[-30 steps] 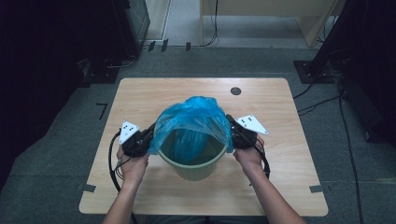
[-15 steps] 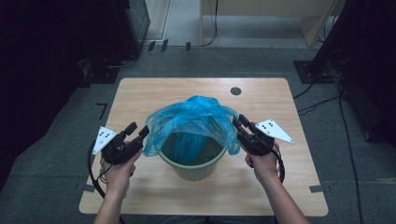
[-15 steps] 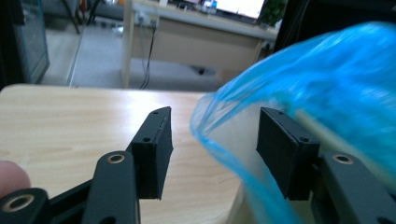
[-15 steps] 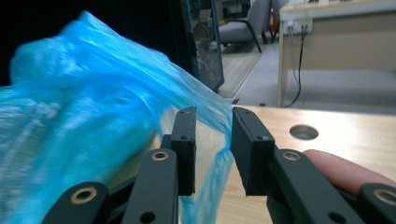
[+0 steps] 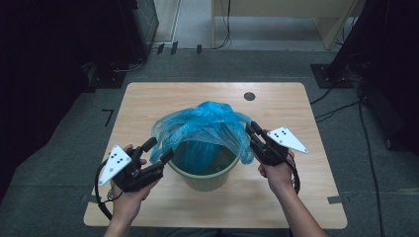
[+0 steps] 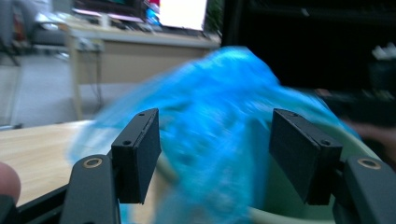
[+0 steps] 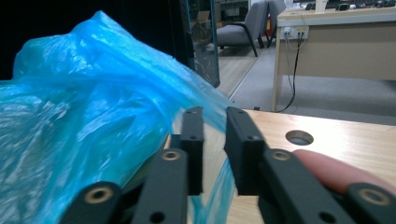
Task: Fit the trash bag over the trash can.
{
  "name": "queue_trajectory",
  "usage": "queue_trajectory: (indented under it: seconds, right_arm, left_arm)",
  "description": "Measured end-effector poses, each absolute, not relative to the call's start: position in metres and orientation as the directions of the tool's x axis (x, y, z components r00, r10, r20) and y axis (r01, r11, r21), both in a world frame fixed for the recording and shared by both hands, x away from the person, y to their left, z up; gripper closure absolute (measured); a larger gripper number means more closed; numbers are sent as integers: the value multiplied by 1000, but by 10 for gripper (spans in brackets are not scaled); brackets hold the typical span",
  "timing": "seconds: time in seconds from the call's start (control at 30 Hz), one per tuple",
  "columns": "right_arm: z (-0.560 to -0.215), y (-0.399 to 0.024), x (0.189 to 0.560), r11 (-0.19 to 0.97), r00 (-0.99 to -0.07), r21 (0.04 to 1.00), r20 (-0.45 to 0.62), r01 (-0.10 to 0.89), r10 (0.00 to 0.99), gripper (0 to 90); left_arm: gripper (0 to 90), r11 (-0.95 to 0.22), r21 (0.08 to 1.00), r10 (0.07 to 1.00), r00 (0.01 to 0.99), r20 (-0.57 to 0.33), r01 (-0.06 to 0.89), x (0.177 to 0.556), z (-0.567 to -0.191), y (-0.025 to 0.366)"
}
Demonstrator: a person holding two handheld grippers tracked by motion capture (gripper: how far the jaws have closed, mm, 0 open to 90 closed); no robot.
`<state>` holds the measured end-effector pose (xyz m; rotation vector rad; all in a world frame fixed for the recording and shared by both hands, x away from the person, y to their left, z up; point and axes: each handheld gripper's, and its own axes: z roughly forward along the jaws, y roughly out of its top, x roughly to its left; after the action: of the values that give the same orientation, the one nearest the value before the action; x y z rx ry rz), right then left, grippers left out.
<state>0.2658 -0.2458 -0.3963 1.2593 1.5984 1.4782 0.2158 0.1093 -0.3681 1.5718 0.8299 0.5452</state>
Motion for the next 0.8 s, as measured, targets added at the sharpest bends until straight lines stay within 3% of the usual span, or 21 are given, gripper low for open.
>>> queue_trajectory:
  seconds: [0.1,0.17,0.23,0.27,0.3,0.37,0.6,0.8]
  right_arm:
    - [-399,-248,272,-96,-360,963,186,252,914,689]
    - [-403,-249,278,-101,-364,954,204,282,909,684]
    - [-406,-249,281,-98,-373,948,213,304,903,805]
    - [-406,-249,281,-98,-373,948,213,304,903,805]
    - [-408,-249,283,-84,-374,942,209,324,904,900]
    - [-408,-248,282,-70,-373,944,195,324,907,900]
    - [-406,-248,266,1,-356,959,104,283,929,900]
    - [-408,-260,255,-4,-320,960,97,279,942,900]
  left_arm:
    - [406,-104,971,783,620,-54,216,218,-373,103]
    - [567,-103,974,785,618,-46,203,217,-375,103]
    - [711,-99,972,762,645,-64,212,217,-376,107]
    - [776,-99,972,762,645,-64,212,217,-376,107]
    - [818,-97,974,760,647,-59,203,215,-376,111]
    - [886,-79,977,746,662,-73,197,213,-376,117]
    - [900,-68,975,699,708,-103,209,200,-385,137]
    - [900,-102,966,672,733,-108,236,191,-409,150]
